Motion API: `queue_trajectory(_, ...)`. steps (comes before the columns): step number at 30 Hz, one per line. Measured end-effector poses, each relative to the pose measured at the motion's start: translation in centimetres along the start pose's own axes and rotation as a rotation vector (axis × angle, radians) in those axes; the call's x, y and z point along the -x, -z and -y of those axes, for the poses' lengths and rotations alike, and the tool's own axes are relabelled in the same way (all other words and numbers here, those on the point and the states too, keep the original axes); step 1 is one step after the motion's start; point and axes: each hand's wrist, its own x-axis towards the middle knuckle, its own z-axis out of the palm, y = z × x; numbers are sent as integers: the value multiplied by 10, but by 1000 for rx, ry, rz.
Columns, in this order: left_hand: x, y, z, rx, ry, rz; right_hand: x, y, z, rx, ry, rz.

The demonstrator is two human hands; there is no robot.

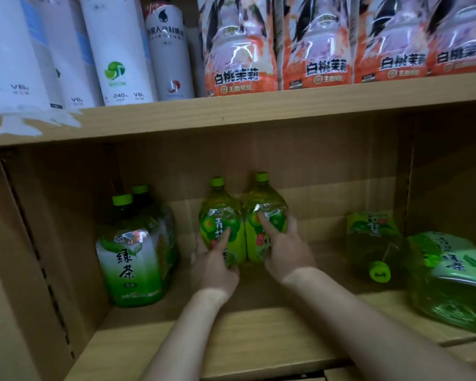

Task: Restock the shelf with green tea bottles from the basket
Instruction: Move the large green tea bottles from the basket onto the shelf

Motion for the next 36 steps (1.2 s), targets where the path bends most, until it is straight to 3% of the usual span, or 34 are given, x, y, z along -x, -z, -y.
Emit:
queue_trajectory(7, 4, 7, -2, 57, 56, 100, 2, 32, -12, -54, 38, 144)
queue_trajectory(10, 11, 17, -18, -14, 60, 98, 28, 74, -28, -16, 56, 67)
queue_trajectory(14, 33, 18, -63, -4, -171, 30, 72, 118, -79, 209, -106, 2)
queue_trajectory(19, 69, -22, -132, 22, -435, 211, 105, 127, -138, 234, -301, 90)
queue_trajectory(24, 73, -77, -178, -39, -429, 360, 109, 115, -154, 311, -238, -39)
queue_trajectory(28, 62, -100, -194, -22, -417, 435, 110, 121, -166, 279, -200, -27)
queue_trajectory(31, 58, -97, -187, 15, -427, 413, 110, 130, -177, 226, -177, 7)
queue_trajectory(36, 82, -48, -161, -80, -706, 188, 111, 137, -178, 327, -163, 50)
